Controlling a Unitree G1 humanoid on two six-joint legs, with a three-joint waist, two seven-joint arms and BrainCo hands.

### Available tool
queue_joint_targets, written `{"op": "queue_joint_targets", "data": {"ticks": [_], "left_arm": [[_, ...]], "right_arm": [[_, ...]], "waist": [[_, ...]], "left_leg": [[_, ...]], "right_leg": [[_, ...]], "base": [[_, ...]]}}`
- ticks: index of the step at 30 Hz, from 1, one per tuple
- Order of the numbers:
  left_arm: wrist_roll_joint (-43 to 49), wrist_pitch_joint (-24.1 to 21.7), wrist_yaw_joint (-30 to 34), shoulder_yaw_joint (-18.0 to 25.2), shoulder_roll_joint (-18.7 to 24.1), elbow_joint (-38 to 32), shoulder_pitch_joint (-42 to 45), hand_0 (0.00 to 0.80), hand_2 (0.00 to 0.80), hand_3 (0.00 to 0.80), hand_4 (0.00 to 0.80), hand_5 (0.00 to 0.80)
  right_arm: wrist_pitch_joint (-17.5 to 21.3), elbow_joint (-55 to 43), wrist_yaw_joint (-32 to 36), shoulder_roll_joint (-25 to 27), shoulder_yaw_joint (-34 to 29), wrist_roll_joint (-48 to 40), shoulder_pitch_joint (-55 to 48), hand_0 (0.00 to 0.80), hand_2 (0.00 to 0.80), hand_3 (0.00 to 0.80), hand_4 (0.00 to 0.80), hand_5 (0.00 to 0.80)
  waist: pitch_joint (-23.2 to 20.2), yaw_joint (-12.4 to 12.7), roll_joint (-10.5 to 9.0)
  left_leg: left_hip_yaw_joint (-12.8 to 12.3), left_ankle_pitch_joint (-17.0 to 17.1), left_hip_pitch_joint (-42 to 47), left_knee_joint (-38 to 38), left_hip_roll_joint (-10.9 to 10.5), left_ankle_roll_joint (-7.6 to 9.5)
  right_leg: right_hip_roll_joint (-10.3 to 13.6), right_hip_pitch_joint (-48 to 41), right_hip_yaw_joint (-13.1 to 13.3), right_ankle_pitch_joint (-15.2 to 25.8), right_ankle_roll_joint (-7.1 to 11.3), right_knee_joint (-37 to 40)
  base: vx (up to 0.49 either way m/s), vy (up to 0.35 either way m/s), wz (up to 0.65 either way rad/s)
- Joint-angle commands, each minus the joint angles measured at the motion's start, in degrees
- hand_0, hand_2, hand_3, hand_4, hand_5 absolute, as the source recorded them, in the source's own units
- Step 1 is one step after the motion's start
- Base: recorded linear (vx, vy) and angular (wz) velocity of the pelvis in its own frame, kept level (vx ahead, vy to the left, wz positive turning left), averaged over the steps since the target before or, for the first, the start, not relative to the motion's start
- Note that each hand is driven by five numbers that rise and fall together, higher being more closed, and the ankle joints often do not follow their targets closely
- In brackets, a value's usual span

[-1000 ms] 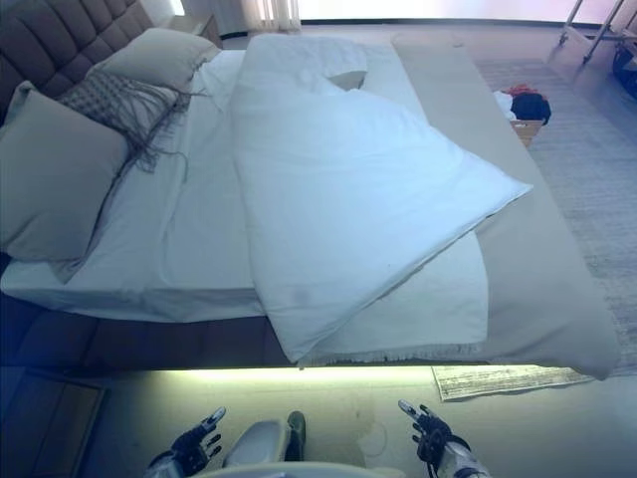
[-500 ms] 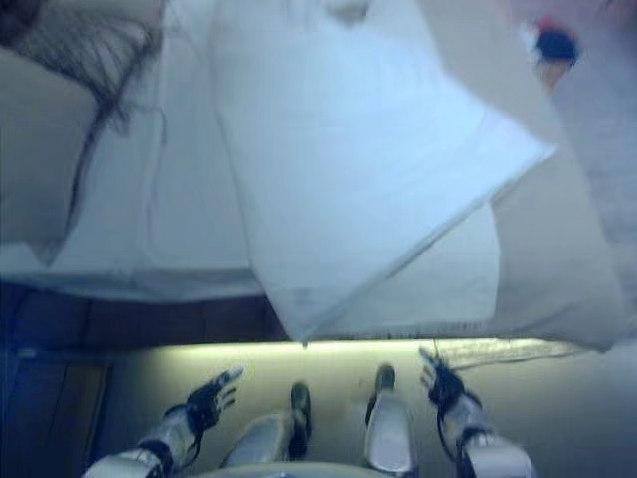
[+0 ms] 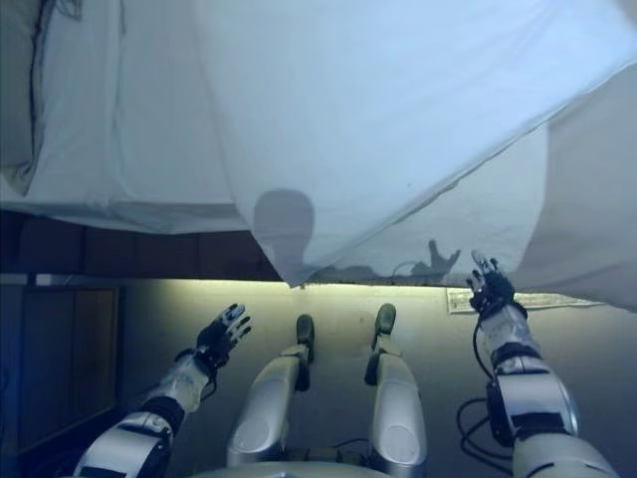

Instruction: Make the bed neatly

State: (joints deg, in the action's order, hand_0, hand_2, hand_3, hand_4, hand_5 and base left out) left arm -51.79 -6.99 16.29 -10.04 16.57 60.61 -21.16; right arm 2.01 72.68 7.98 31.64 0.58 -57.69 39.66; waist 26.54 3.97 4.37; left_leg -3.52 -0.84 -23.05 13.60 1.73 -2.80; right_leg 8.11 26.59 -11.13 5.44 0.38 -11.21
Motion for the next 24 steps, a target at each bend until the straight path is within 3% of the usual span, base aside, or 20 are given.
{"op": "queue_joint_targets", "data": {"ticks": [1,13,24], "left_arm": [[-4.0,-1.8,0.1,-1.6,3.0,-3.6,0.5,0.0,0.0,0.0,0.0,0.0],[-10.0,-4.4,0.1,-4.6,4.0,-13.1,2.2,0.0,0.0,0.0,0.0,0.0],[-11.0,-6.2,0.6,-5.0,4.5,-16.4,4.6,0.0,0.0,0.0,0.0,0.0]], "right_arm": [[-1.3,0.2,-0.7,2.4,-0.1,-2.0,2.8,0.0,0.0,0.0,0.0,0.0],[-1.5,-2.8,-1.4,8.0,3.1,0.4,11.0,0.0,0.0,0.0,0.0,0.0],[-2.3,-3.4,-1.6,11.2,3.6,0.2,14.7,0.0,0.0,0.0,0.0,0.0]], "waist": [[-1.1,1.5,-0.56],[2.0,2.2,2.11],[3.2,2.8,3.15]], "left_leg": [[1.4,2.0,-6.4,4.5,-2.6,0.58],[1.8,2.6,-14.3,7.6,-2.3,1.22],[1.9,3.1,-18.2,9.0,-1.4,1.07]], "right_leg": [[2.9,2.7,0.9,-4.3,4.73,-9.2],[2.6,11.8,2.1,-5.1,4.29,-15.6],[3.3,16.3,2.0,-4.9,4.29,-17.7]], "base": [[-0.049,-0.018,0.2],[-0.016,0.007,0.08],[0.008,-0.011,0.03]]}}
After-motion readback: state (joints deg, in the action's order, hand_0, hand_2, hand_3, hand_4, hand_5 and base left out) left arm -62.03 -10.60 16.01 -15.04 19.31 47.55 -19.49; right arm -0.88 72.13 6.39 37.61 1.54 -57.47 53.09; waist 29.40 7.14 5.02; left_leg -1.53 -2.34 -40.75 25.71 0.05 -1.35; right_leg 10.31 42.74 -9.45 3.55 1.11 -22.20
